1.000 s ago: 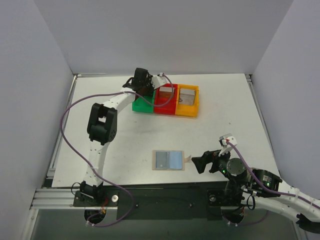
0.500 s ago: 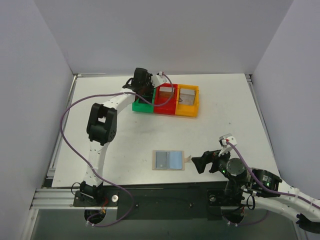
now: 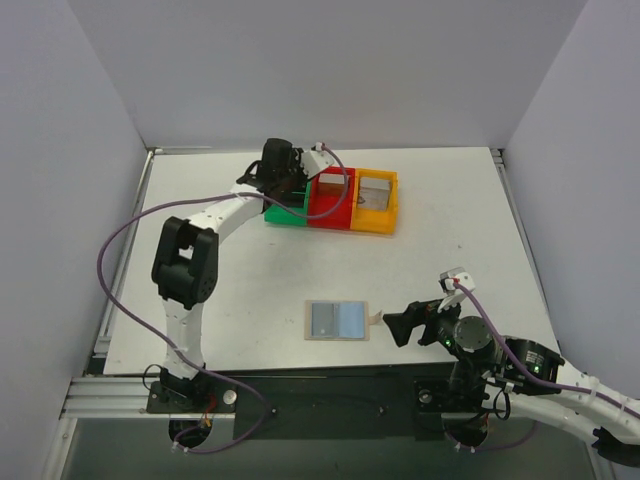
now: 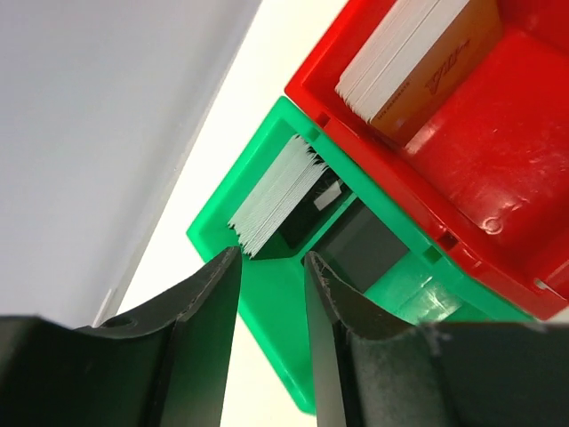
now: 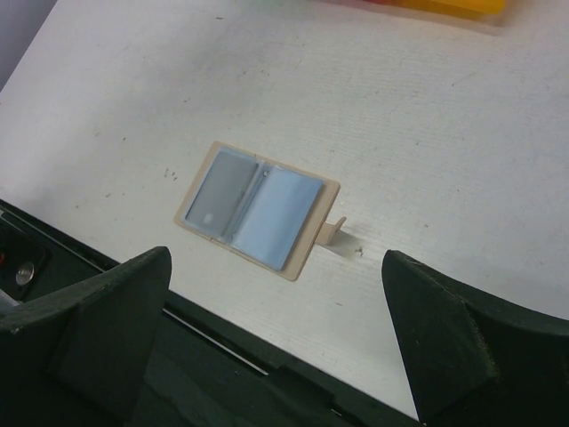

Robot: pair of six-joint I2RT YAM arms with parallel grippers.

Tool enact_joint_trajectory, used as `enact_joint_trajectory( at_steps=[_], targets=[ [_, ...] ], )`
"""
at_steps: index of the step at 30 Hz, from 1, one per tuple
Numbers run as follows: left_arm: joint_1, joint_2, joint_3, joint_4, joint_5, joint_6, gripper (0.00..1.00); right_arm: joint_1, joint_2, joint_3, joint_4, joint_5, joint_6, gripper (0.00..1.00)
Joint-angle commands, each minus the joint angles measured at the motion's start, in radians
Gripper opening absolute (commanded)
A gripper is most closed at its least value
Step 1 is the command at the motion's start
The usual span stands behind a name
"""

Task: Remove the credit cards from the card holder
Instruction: Reset both arms

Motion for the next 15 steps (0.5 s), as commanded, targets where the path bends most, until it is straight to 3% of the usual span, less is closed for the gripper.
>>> enact_joint_trajectory(
  at_steps=[1,7,8,11,15],
  targets=[
    [-0.021,-0.126,-0.061,0.036,0.023,-0.076,0.46,0.009,0.017,0.017,0.028,0.034,0.002,1.0],
    [-0.026,-0.201,-0.154,0.062,-0.011,-0.235,0.59,0.007,0.044,0.029,0.036,0.02,-0.001,1.0],
    [-0.026,-0.201,-0.149,0.045,-0.017,-0.261,0.64,0.007,0.046,0.033,0.037,0.022,-0.001,1.0],
    [-0.024,-0.166,-0.089,-0.062,-0.067,-0.358,0.68,0.007,0.059,0.043,0.045,0.036,-0.012,1.0],
    [-0.022,-0.134,-0.063,-0.122,-0.068,-0.371,0.77,0.009,0.093,0.058,0.066,0.044,-0.029,1.0]
  ],
)
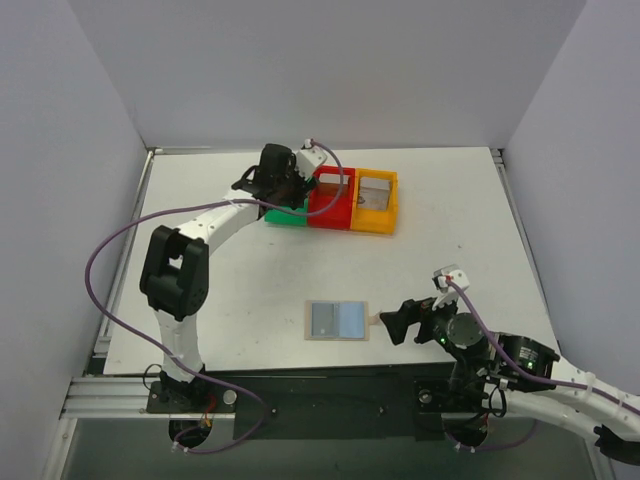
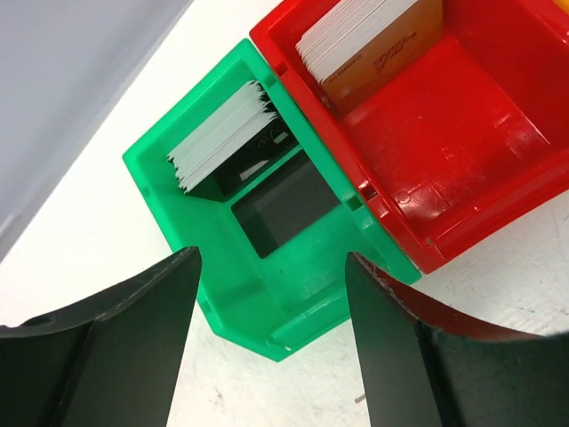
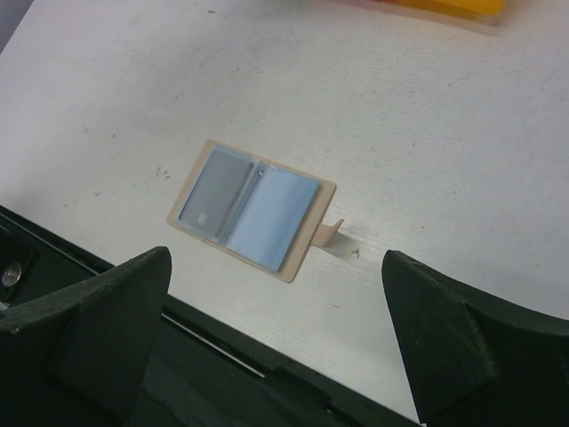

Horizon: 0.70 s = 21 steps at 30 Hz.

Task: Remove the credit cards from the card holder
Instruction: Reset both arms

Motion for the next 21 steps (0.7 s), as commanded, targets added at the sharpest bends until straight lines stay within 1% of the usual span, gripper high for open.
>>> enact_joint_trajectory(
  at_steps=[1,4,6,7,9,10,11,12,13,15,17,18,19,20,21],
  targets=[
    [0.003,0.019,0.062,-0.075,-0.035,-0.083,0.77,0.007,0.046,0.052,0.059,0.033,-0.023,1.0],
    [0.007,0.013,0.074,-0.092,-0.05,-0.14,0.77,0.007,0.068,0.06,0.062,0.022,-0.014,1.0],
    [0.007,-0.021,0.048,-0.074,-0.027,-0.189,0.77,0.009,0.071,0.061,0.064,0.016,-0.006,1.0],
    [0.005,-0.038,0.028,-0.058,-0.021,-0.21,0.83,0.007,0.071,0.063,0.064,0.018,-0.004,1.0],
    [0.005,-0.116,-0.042,0.003,-0.042,-0.33,0.86,0.009,0.074,0.069,0.064,0.033,0.002,1.0],
    [0.005,-0.157,-0.079,0.03,-0.067,-0.434,0.86,0.009,0.076,0.073,0.062,0.039,-0.003,1.0],
    [0.01,-0.179,-0.09,0.022,-0.122,-0.53,0.86,0.009,0.082,0.084,0.059,0.061,-0.009,1.0],
    [0.014,-0.208,-0.089,-0.042,-0.133,-0.635,0.86,0.009,0.085,0.092,0.05,0.071,-0.017,1.0],
    [0.022,-0.217,-0.086,-0.128,-0.134,-0.704,0.87,0.009,0.092,0.106,0.044,0.097,-0.021,1.0],
    [0.022,-0.254,-0.096,-0.204,-0.113,-0.763,0.87,0.009,0.102,0.126,0.026,0.13,-0.04,1.0],
    [0.017,-0.314,-0.188,-0.216,-0.086,-0.786,0.87,0.009,0.109,0.142,0.02,0.15,-0.06,1.0],
    [0.016,-0.369,-0.222,-0.209,-0.104,-0.806,0.87,0.009,0.111,0.155,0.02,0.154,-0.067,1.0],
    [0.013,-0.406,-0.3,-0.189,-0.193,-0.892,0.87,0.009,0.115,0.158,0.013,0.157,-0.07,1.0],
    [0.013,-0.459,-0.335,-0.189,-0.219,-0.928,0.88,0.007,0.117,0.167,0.012,0.162,-0.075,1.0],
    [0.023,-0.517,-0.38,-0.195,-0.211,-0.957,0.88,0.007,0.118,0.17,0.007,0.165,-0.074,1.0]
  ],
)
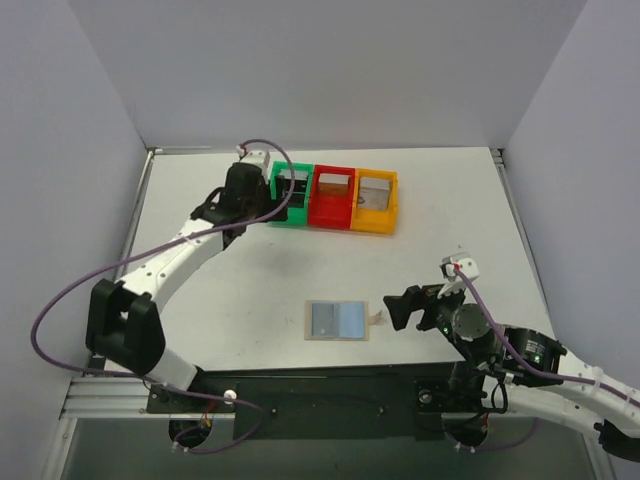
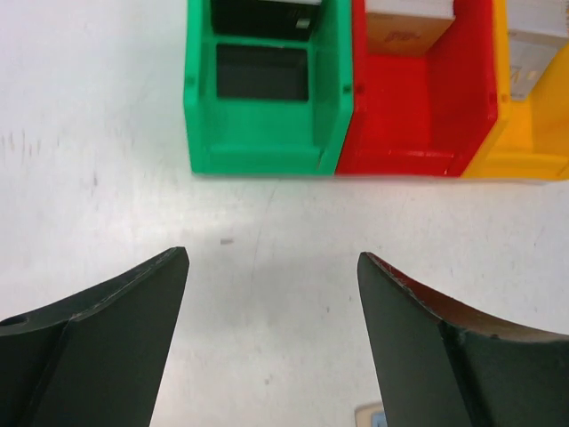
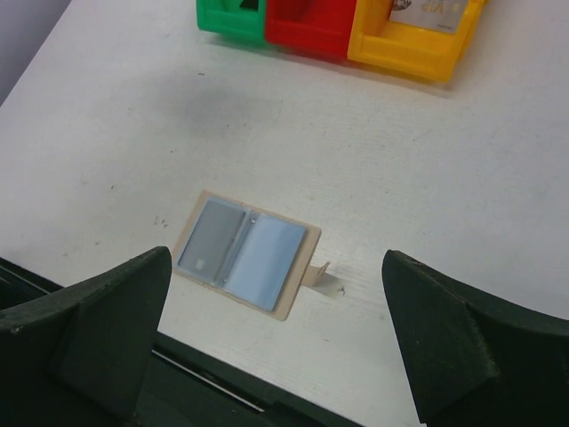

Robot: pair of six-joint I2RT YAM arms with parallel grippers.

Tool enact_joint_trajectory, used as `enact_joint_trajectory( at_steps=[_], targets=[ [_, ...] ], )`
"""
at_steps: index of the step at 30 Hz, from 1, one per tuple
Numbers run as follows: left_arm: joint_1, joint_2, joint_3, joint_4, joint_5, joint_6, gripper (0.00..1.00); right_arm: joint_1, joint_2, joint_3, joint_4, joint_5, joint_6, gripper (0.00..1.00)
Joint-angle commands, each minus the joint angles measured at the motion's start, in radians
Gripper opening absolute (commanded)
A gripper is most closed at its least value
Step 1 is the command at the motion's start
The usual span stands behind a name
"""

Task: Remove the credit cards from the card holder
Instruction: Reset both arms

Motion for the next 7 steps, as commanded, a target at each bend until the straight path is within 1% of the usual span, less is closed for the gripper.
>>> enact_joint_trajectory(
  at_steps=[1,2,5,7],
  targets=[
    [0.009,-0.197,-0.159,-0.049,-0.088,-0.226,0.88,0.007,0.021,0.057,-0.016,0.073,-0.03,1.0],
    [0.009,-0.246,-0.201,-0.045,-0.087,-0.202,0.88,0.009,0.024,0.058,-0.019,0.074,-0.028,1.0],
    [0.01,-0.339,-0.252,-0.034,-0.065,-0.141,0.88,0.009,0.032,0.074,-0.029,0.077,-0.019,1.0],
    [0.012,-0.39,-0.266,-0.046,-0.099,-0.127,0.89,0.007,0.039,0.083,-0.033,0.08,-0.014,1.0]
  ],
)
